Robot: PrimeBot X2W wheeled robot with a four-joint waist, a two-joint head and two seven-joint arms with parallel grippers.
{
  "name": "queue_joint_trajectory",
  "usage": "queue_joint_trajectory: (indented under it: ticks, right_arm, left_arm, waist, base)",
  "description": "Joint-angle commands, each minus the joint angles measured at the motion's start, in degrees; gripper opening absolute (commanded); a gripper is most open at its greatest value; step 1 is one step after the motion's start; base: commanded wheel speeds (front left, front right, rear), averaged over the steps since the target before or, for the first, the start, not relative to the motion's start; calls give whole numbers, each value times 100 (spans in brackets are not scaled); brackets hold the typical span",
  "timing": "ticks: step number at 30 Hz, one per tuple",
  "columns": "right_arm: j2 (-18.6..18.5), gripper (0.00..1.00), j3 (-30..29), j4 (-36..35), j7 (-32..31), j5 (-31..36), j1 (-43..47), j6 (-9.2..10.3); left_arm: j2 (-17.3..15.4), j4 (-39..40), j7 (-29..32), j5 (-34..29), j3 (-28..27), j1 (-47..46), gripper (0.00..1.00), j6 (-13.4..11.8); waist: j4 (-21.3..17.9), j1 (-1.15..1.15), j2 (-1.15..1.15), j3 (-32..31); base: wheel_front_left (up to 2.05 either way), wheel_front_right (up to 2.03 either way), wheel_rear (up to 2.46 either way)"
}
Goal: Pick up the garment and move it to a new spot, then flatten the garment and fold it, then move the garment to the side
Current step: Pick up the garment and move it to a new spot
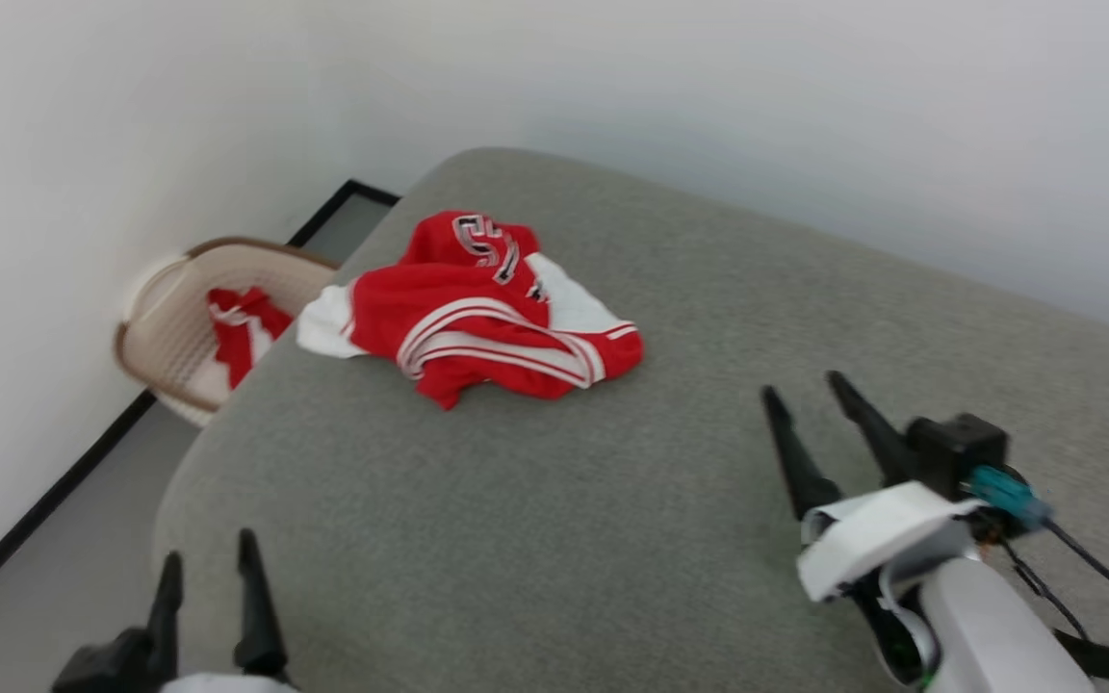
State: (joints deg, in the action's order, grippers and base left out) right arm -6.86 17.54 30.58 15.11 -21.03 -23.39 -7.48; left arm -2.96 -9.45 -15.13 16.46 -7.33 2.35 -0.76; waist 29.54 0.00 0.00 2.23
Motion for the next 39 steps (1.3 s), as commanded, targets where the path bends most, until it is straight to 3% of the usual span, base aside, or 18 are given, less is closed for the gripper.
queue_joint_trajectory:
  ticks: [1,8,13,17,19,20,21,24,29,34,39]
  right_arm:
    - [-6,100,132,55,4,-74,-115,-2]
    - [-88,100,563,171,5,-374,-357,-2]
    - [-138,100,399,80,5,-461,-136,-2]
    - [-160,100,21,-143,5,-386,231,-2]
    - [-148,100,-93,-213,4,-369,346,-2]
    - [-66,100,-145,-366,5,-284,389,-3]
    - [-66,100,-145,-366,5,-284,389,-3]
    - [-74,100,-242,-505,5,-189,418,-2]
    - [0,100,-298,-714,5,-146,260,-2]
    - [77,100,-464,-877,4,-169,162,-2]
    - [153,100,-504,-977,5,-143,160,-2]
  left_arm:
    - [5,95,-3,79,-21,92,100,-79]
    - [4,412,-3,296,86,360,100,-254]
    - [-11,214,-3,-105,195,92,100,112]
    - [-262,-326,-3,-374,387,-567,100,563]
    - [-345,-504,-3,-403,482,-793,100,639]
    - [-563,-806,-3,-356,586,-1241,100,739]
    - [-563,-806,-3,-356,586,-1241,100,739]
    - [-831,-1299,79,-158,799,-2036,100,806]
    - [-1446,-2111,565,638,1165,-3311,100,829]
    - [-2111,-2880,1313,1578,1574,-4238,100,832]
    - [-2581,-3524,2474,2362,2074,-4687,100,834]
  waist:
    - [194,0,0,166]
    - [183,0,0,197]
    - [101,0,0,141]
    - [-20,0,0,62]
    - [-62,0,0,51]
    - [-403,0,0,203]
    - [-403,0,0,203]
    - [-898,0,0,483]
    - [-1651,0,0,959]
    - [-2238,0,0,1309]
    - [-2625,0,0,1402]
  base:
    - [0,0,0]
    - [0,0,0]
    - [0,0,0]
    - [0,0,0]
    - [0,0,0]
    - [0,0,0]
    - [0,0,0]
    - [0,0,0]
    - [0,0,0]
    - [0,0,0]
    - [0,0,0]
